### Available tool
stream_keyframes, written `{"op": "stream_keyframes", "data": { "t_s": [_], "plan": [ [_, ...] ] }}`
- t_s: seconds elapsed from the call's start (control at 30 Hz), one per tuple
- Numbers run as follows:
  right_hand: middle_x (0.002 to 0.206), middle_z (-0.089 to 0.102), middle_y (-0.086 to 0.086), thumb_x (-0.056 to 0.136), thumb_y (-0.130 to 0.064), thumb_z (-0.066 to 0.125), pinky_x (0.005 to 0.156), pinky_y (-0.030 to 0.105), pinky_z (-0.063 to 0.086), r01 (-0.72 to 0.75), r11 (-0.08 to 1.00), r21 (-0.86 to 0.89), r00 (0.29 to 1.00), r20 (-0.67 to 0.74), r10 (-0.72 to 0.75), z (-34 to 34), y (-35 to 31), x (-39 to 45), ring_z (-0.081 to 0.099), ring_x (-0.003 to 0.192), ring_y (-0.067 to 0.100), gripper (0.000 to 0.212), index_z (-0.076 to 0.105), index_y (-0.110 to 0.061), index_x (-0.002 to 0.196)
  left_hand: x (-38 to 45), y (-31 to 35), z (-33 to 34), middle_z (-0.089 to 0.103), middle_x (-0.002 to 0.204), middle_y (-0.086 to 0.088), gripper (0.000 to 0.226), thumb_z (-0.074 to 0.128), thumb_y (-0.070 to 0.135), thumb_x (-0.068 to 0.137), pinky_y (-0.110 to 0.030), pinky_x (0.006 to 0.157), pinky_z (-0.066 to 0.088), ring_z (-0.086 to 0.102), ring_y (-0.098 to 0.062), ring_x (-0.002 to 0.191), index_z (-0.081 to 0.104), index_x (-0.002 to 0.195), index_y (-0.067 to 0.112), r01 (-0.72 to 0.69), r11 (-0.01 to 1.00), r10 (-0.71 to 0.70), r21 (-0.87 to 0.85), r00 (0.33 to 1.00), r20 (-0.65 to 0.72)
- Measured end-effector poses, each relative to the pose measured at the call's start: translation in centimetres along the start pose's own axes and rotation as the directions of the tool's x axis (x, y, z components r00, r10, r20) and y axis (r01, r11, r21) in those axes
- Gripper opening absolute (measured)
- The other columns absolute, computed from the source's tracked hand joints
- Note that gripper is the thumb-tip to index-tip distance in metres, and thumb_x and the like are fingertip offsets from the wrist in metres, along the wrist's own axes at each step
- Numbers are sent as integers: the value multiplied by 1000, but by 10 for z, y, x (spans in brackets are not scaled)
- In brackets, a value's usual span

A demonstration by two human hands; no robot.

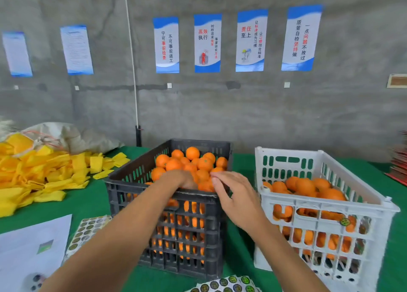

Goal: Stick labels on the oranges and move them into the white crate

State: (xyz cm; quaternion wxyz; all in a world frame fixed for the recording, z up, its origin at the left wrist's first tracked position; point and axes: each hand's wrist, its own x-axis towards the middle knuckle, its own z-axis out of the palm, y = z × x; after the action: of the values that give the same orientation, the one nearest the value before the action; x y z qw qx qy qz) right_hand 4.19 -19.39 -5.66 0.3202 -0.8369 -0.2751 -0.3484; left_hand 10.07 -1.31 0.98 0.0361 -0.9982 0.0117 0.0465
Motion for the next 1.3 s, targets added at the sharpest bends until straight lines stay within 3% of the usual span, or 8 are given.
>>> {"op": "stream_keyframes", "data": {
  "t_s": [0.17,0.3,0.47,0.63,0.77,0.93,1.17,1.3],
  "plan": [
    [77,62,-5,109,-34,26,94,33,41,-15,997,75,999,-50,19,36,5,5,54,85,12,56,68,-16,78,11,-28,-4,37,92,6,47,69,61,60,-36,80,39,38,-19,74,47,86,28,124,989,-138,75,962,235],
    [68,48,-3,110,-33,27,87,29,39,-10,990,138,991,-133,28,47,9,2,50,79,15,53,53,-12,69,25,-32,2,41,92,1,57,81,59,55,-35,50,39,41,-26,70,43,76,22,155,984,-172,93,959,226],
    [71,50,-1,109,-32,27,86,28,38,-23,986,168,985,-165,51,53,9,1,51,80,16,53,54,-10,70,34,-40,16,38,92,0,38,74,48,90,-41,88,42,50,-29,115,58,110,20,226,973,-231,53,966,118],
    [81,63,-2,109,-35,31,93,37,43,-53,983,174,998,-10,55,40,8,3,57,89,14,50,67,-13,83,22,-35,13,60,133,-9,49,73,42,90,-43,109,42,51,-34,134,62,132,20,26,980,-51,-197,991,-124],
    [143,52,-20,106,-58,34,106,23,41,-237,926,294,970,131,207,20,-4,9,50,123,-10,51,45,-34,149,-19,-7,8,55,142,-7,62,80,33,88,-41,114,38,47,-29,132,58,144,25,-445,812,74,-378,720,-690],
    [151,45,-20,101,-55,48,106,13,42,-193,843,501,971,-29,239,-11,-25,-5,47,132,-10,62,33,-33,157,-74,42,54,49,150,-8,64,79,5,87,-33,116,44,48,-19,142,56,147,10,-788,580,142,-204,345,-928],
    [144,43,-40,85,-75,61,98,5,41,-259,906,335,965,127,229,-10,-10,-132,45,132,-11,65,36,-65,144,-109,52,185,21,164,20,85,73,12,94,-14,107,45,36,-4,147,26,158,41,-814,469,350,-342,527,-774],
    [134,48,-44,73,-86,62,103,24,51,-513,815,270,817,445,367,7,23,-179,53,122,-12,65,32,-81,130,-113,52,243,33,154,30,75,74,27,95,-19,94,54,51,-2,132,34,150,58,-708,431,364,-560,704,-610]
  ]
}}
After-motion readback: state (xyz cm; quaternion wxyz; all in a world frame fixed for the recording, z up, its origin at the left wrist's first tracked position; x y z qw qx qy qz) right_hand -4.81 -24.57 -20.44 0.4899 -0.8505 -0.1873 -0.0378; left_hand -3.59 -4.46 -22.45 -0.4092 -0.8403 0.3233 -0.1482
